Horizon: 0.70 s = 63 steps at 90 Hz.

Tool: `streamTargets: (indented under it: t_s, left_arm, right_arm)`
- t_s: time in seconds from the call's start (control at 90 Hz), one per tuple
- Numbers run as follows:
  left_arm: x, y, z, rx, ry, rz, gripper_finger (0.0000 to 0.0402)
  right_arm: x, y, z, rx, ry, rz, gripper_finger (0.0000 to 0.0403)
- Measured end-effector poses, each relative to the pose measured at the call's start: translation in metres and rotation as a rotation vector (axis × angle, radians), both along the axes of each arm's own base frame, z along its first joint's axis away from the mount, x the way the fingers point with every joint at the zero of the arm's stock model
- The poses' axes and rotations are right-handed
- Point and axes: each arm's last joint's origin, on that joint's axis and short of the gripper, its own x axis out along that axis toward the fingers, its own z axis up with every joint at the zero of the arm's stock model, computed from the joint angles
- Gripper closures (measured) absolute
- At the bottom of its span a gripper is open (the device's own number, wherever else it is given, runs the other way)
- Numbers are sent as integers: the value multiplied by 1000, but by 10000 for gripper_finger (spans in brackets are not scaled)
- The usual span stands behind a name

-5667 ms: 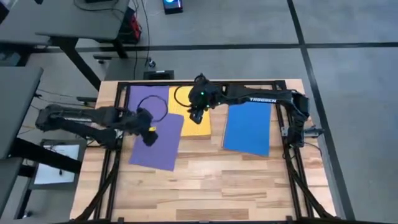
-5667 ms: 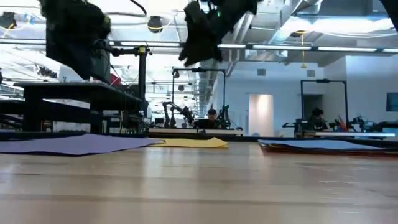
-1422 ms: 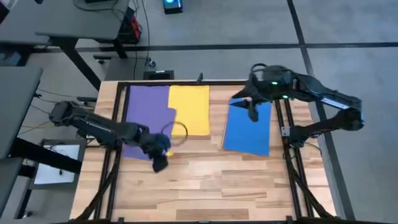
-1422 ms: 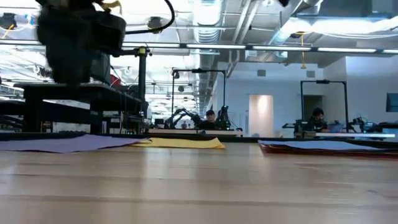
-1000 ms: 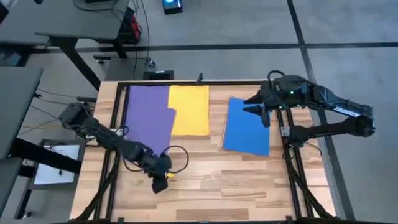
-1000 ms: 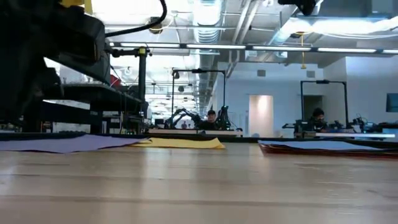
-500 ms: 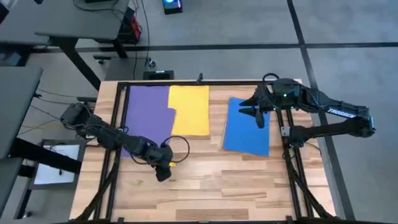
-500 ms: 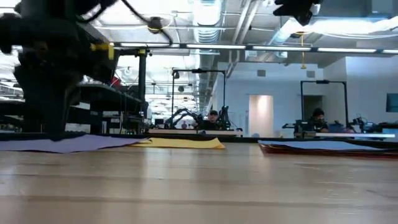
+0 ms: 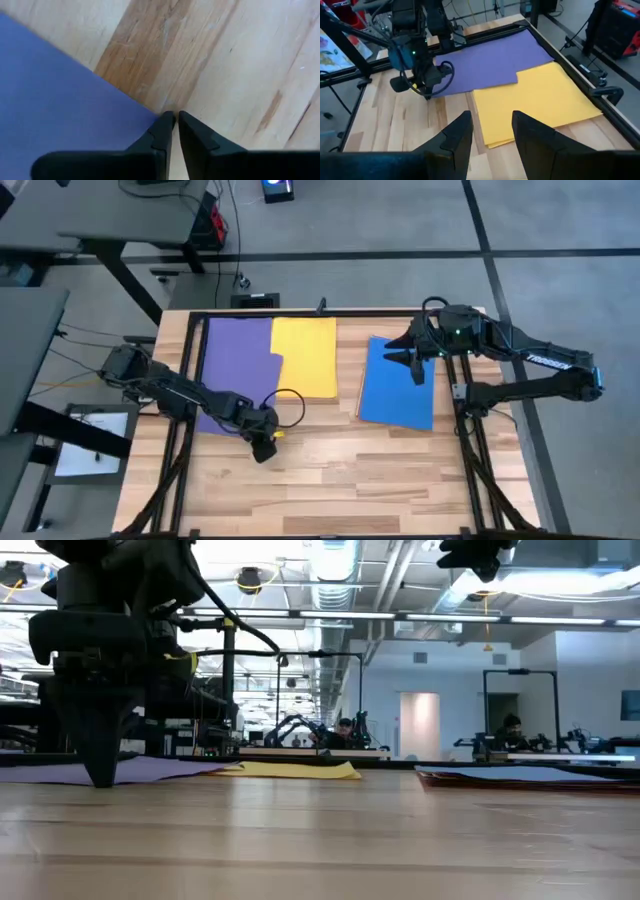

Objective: Organize paper
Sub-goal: Stack the purple paper on top of the purple paper

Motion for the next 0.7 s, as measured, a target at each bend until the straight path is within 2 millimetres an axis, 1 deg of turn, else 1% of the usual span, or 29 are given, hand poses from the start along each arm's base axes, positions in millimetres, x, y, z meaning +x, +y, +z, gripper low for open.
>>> streamTargets:
  t_s: [0.078,0.433,0.578,0.7]
  left_arm:
    - [0,2,-2,1,13,9,399]
    - [-5,8,-5,30,95,75,402]
    - [-7,9,-5,48,123,156,402]
    - [-14,12,-6,83,191,273,401]
  right_arm:
    - [0,0,0,4,-1,-2,271]
    - [1,1,0,20,0,-5,271]
    - [2,1,1,18,-15,-3,271]
    - [0,0,0,22,-6,-10,271]
